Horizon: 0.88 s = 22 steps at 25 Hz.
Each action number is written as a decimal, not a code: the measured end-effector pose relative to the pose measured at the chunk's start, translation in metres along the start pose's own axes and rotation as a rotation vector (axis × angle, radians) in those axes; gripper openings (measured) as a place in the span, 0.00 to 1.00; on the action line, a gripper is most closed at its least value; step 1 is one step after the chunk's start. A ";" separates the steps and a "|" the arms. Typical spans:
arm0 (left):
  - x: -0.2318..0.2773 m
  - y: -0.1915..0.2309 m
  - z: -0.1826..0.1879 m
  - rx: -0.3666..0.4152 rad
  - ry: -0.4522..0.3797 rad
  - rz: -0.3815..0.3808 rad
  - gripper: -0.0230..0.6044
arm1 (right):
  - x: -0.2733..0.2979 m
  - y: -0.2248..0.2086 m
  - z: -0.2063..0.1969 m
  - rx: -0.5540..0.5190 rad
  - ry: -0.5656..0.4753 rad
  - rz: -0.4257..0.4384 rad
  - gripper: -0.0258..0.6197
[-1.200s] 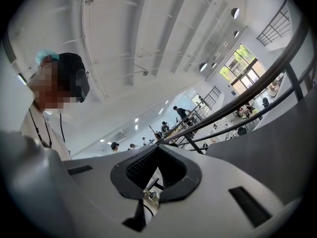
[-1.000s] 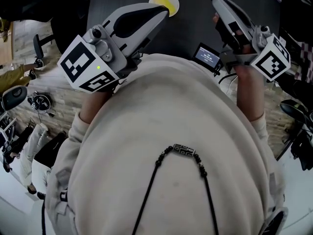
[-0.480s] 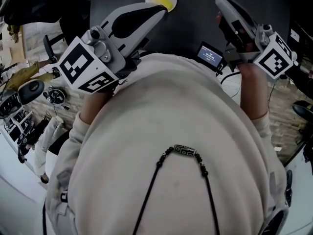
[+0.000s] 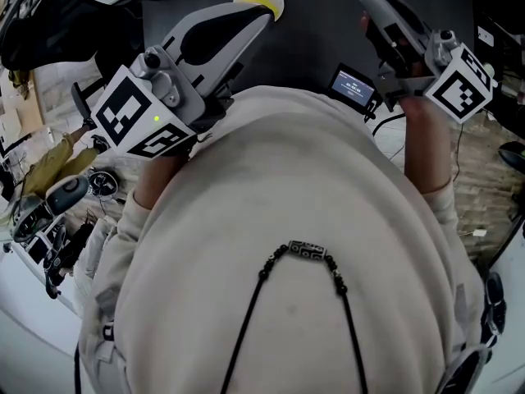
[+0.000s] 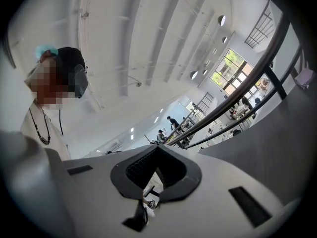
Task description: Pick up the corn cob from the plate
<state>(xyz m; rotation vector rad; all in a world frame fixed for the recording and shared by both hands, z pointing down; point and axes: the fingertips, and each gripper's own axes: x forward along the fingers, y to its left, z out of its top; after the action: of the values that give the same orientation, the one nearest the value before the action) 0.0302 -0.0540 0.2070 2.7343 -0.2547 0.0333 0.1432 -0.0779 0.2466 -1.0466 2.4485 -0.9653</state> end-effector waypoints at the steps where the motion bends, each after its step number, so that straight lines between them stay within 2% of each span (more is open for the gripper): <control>1: -0.003 -0.002 0.004 0.003 -0.009 -0.009 0.04 | 0.001 0.006 0.002 -0.013 -0.002 -0.007 0.06; 6: -0.015 0.006 0.016 0.010 -0.048 -0.044 0.04 | 0.016 0.016 0.005 -0.075 0.022 -0.047 0.06; 14: -0.025 0.000 0.015 -0.028 -0.086 -0.067 0.04 | 0.023 0.028 0.006 -0.156 0.097 -0.074 0.06; 22: -0.032 0.004 0.014 -0.037 -0.098 -0.037 0.04 | 0.028 0.021 0.004 -0.186 0.152 -0.078 0.06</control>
<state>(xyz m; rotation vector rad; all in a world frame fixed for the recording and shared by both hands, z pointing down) -0.0021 -0.0572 0.1939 2.7063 -0.2296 -0.1147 0.1153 -0.0893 0.2291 -1.1762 2.6820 -0.8838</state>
